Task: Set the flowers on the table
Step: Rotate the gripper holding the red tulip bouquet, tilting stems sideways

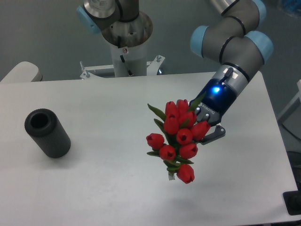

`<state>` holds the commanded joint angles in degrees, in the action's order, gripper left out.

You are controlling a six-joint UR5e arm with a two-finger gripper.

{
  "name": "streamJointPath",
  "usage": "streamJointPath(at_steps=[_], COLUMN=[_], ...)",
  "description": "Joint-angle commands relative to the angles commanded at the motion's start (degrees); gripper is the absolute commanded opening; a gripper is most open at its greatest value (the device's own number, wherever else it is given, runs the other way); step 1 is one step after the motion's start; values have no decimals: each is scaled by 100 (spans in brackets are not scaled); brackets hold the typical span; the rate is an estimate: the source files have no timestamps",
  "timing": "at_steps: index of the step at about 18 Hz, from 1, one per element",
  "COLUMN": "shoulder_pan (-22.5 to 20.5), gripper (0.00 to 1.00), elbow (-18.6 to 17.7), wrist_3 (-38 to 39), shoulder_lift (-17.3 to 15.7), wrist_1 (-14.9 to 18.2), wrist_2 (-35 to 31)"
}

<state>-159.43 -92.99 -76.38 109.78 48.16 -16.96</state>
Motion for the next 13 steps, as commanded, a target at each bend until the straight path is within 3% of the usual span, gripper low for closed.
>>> streamJointPath(at_steps=[3,8,13], shoulder_pan=[-9,87,245], gripper=[32,31,31], elbow=[-105,-351,-650], wrist_3=[-9,-114,-263], shoulder_lift=[-184,-720,-1248], wrist_1=[0,17,79], wrist_2=[-421,-1993,-3065])
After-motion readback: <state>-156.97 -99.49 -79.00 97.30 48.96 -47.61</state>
